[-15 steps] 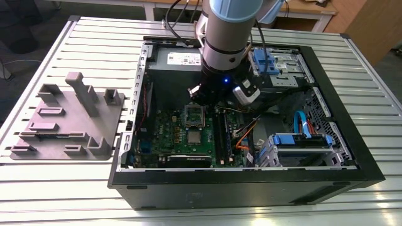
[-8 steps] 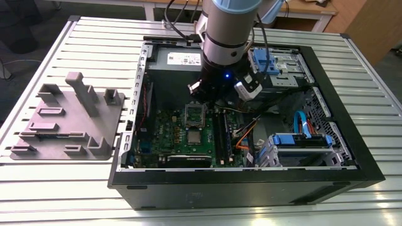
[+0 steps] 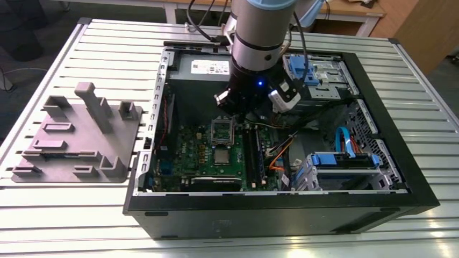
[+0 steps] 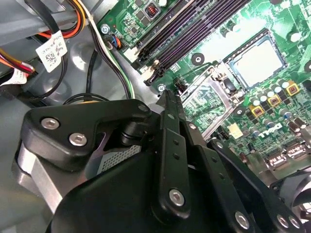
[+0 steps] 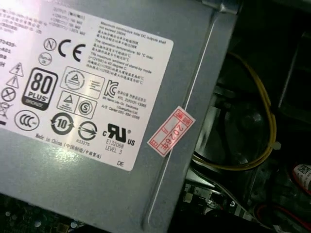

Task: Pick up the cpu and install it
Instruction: 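Close the cpu cover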

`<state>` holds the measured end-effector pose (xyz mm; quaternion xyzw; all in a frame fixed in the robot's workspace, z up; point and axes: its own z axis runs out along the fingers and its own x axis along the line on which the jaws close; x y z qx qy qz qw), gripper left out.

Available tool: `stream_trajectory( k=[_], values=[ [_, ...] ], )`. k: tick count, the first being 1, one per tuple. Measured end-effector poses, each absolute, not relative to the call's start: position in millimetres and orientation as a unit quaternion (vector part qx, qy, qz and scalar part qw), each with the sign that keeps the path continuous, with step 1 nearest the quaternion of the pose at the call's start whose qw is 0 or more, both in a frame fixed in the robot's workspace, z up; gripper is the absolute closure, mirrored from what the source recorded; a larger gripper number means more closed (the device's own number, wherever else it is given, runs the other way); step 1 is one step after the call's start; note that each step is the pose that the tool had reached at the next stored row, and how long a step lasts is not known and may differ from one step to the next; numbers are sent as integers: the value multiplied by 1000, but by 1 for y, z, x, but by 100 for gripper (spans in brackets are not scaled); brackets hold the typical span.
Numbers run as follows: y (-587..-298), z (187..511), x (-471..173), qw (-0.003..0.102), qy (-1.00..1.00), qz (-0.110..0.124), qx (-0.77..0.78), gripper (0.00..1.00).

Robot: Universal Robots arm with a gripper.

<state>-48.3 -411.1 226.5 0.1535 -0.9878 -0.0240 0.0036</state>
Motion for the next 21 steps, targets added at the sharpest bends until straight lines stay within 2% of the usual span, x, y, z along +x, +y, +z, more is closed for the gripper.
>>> stream_trajectory(
  k=[21],
  values=[
    [-403, 217, -47, 4, -978, -24, 207, 90]
  ],
)
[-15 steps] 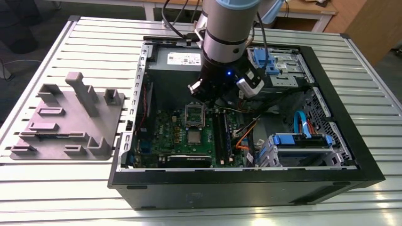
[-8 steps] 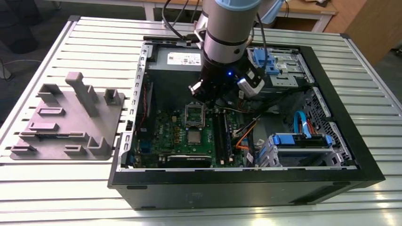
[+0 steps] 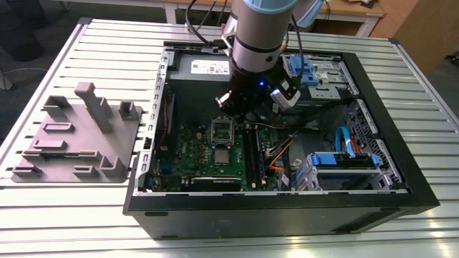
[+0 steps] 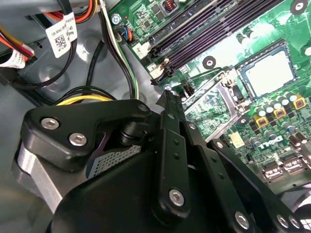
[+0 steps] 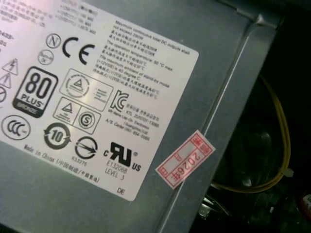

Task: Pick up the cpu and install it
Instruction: 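Close the cpu cover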

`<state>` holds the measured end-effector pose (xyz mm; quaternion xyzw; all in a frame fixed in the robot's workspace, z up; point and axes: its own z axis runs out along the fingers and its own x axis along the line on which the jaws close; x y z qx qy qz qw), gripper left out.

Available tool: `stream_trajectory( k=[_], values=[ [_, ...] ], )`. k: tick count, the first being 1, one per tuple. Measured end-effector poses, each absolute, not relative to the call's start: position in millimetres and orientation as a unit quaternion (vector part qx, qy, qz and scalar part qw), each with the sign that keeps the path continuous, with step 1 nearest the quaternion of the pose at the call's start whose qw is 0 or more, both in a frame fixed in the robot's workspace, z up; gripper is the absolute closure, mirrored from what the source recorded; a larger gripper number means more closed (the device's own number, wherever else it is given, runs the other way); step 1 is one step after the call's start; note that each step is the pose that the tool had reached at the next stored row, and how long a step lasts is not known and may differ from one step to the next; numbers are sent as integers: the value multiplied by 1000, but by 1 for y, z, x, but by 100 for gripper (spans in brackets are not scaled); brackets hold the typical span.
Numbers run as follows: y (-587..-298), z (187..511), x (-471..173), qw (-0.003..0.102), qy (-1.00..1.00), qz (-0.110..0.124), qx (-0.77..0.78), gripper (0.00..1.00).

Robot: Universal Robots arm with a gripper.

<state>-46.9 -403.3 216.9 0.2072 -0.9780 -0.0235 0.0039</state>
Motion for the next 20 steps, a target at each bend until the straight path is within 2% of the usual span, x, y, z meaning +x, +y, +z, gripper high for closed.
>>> stream_trajectory(
  k=[20],
  values=[
    [-398, 209, -51, 4, -977, -22, 213, 90]
  ],
)
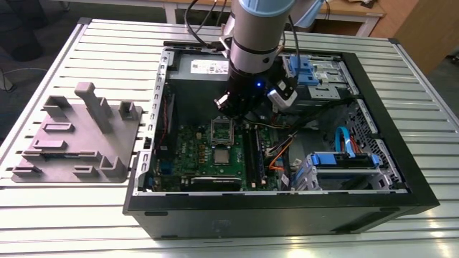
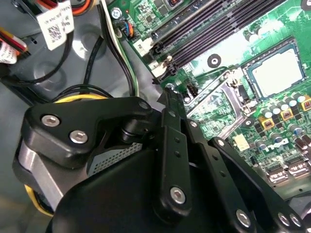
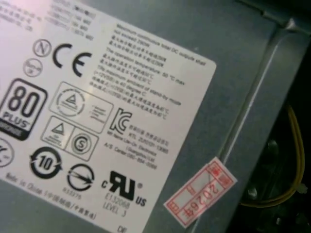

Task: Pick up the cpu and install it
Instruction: 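Close the cpu cover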

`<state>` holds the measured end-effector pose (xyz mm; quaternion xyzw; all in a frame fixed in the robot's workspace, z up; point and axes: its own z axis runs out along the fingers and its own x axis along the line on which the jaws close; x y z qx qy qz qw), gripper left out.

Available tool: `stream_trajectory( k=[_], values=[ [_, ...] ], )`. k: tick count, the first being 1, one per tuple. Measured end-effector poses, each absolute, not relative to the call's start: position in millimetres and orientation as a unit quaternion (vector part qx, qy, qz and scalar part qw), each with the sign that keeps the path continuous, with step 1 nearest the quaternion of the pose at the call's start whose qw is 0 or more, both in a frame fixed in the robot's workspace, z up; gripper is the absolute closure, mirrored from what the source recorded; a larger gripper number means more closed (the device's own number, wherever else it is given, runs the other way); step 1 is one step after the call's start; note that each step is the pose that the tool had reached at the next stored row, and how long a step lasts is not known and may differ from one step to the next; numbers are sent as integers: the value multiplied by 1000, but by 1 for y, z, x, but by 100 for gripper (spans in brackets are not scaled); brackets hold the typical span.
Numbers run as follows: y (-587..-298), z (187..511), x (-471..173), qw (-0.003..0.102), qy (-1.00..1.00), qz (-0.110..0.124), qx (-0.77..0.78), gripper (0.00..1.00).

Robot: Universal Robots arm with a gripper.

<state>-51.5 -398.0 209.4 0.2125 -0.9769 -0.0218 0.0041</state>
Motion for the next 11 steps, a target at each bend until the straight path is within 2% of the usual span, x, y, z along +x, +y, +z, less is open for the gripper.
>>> stream_trajectory(
  k=[11],
  values=[
    [-400, 218, -56, 5, -975, -19, 219, 90]
  ],
)
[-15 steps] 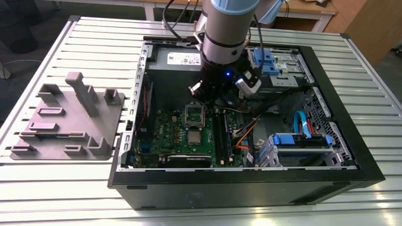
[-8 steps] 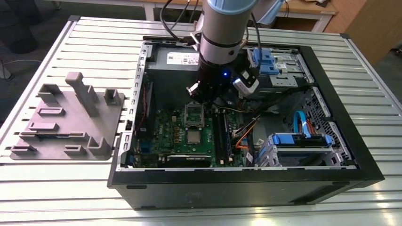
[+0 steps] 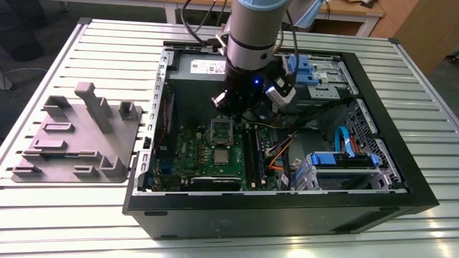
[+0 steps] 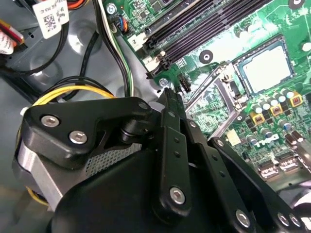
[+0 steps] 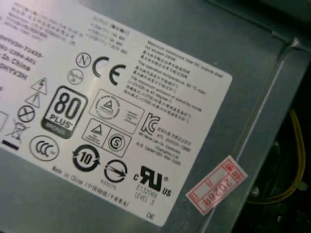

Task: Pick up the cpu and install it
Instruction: 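Close the cpu cover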

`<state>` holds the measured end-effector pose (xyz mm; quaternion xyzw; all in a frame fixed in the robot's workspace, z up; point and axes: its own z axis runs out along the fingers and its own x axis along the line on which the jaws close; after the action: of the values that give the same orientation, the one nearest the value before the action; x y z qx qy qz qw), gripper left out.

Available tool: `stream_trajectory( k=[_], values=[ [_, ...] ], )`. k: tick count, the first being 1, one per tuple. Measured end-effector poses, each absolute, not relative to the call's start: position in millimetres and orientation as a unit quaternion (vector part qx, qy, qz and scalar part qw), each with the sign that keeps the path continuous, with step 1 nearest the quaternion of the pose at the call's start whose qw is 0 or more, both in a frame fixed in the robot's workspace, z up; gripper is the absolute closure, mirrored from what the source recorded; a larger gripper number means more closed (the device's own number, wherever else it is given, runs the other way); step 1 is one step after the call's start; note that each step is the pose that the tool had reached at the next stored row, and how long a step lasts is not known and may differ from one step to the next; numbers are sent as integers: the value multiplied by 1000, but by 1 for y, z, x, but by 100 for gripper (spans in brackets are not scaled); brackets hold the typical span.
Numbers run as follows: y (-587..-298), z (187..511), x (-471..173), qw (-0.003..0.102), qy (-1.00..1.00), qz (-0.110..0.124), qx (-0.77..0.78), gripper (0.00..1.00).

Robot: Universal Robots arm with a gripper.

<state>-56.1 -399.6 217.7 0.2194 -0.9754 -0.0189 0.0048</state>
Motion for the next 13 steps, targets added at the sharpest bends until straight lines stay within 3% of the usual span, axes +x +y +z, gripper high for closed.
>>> stream_trajectory(
  k=[13],
  values=[
    [-400, 230, -58, 4, -974, -18, 225, 90]
  ],
)
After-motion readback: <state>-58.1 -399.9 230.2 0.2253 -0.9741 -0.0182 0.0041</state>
